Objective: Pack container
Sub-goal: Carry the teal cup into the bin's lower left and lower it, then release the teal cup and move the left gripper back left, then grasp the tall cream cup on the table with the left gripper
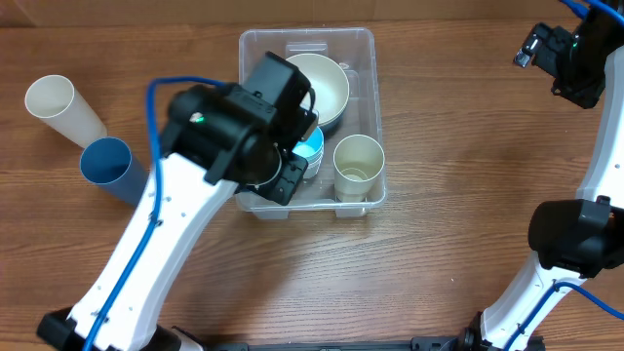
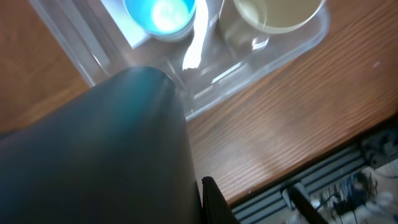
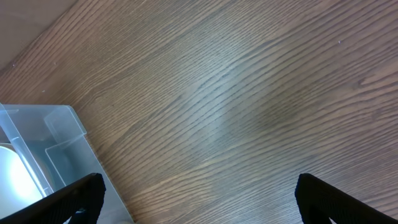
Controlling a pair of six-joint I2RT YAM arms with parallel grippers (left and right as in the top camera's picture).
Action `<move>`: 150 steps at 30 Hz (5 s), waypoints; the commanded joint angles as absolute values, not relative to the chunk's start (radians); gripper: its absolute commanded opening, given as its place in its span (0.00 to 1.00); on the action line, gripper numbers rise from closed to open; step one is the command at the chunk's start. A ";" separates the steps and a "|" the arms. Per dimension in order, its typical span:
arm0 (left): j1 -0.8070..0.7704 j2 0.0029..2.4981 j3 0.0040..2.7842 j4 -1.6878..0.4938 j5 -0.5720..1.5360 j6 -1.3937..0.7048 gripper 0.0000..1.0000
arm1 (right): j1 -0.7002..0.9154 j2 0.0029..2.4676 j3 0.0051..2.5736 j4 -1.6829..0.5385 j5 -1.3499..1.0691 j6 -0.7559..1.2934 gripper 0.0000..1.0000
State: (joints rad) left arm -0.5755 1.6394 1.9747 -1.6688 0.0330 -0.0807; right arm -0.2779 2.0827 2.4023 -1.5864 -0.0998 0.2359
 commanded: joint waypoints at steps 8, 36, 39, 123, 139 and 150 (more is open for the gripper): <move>-0.576 1.649 1.829 -1.510 -0.003 -0.101 0.04 | -0.277 2.056 2.422 -1.581 -0.099 0.242 1.00; -0.576 1.661 1.362 -1.131 -0.037 -0.102 0.04 | -0.277 2.056 2.422 -1.581 -0.099 0.243 1.00; -0.576 1.661 1.355 -1.122 -0.037 -0.102 0.17 | -0.277 2.056 2.422 -1.581 -0.099 0.243 1.00; 0.162 2.007 1.991 -1.576 0.003 -0.091 0.41 | -0.277 2.056 2.422 -1.581 -0.099 0.243 1.00; 0.211 1.946 1.992 -1.213 -0.170 -0.188 0.58 | -0.277 2.056 2.422 -1.581 -0.099 0.242 1.00; 0.324 2.000 1.991 -0.861 -0.288 -0.126 0.65 | -0.277 2.056 2.422 -1.581 -0.099 0.243 1.00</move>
